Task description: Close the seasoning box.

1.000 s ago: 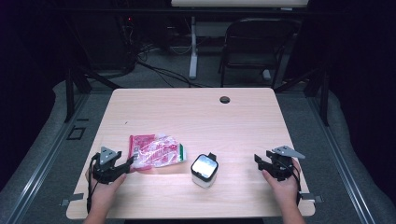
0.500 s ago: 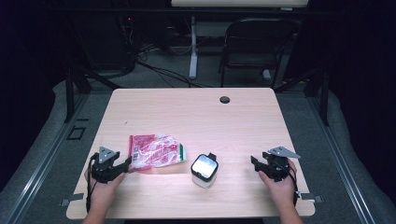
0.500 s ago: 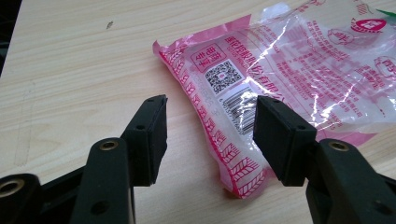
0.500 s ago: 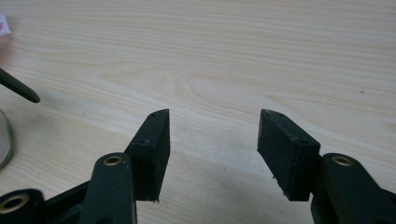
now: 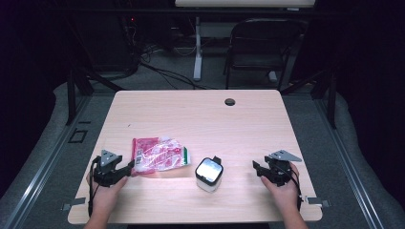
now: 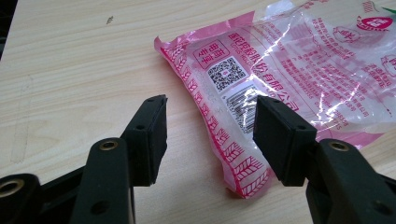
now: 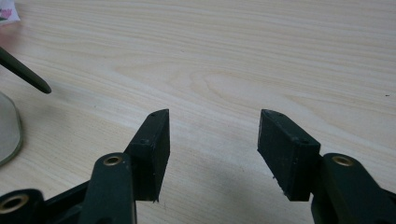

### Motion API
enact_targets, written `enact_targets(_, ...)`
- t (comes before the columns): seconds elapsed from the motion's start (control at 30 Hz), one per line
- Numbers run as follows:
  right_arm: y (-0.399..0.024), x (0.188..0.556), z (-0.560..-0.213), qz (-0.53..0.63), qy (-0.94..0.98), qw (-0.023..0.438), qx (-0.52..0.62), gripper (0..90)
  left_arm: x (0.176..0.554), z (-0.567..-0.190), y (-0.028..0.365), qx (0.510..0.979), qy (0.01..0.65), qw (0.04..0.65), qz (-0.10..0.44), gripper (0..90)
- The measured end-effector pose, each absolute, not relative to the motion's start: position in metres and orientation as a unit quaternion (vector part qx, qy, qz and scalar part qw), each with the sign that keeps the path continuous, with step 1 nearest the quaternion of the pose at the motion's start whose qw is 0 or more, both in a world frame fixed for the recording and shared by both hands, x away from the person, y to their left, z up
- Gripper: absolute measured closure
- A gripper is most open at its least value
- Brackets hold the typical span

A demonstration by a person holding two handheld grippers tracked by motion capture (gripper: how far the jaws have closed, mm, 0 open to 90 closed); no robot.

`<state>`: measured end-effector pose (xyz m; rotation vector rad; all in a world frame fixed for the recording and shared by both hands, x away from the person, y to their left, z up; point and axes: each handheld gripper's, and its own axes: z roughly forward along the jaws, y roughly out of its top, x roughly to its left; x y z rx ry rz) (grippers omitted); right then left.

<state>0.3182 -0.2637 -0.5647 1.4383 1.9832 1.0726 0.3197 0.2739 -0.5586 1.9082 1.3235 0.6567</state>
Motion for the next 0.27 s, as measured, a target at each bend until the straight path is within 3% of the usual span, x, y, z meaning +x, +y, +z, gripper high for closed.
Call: enact_targets(0.27, -0.2633, 0.318, -0.5649, 0.388, 0.722, 0.231, 0.524, 43.2, 0.3201, -0.5585, 0.2743, 0.739, 0.514, 0.356, 0.253, 44.5)
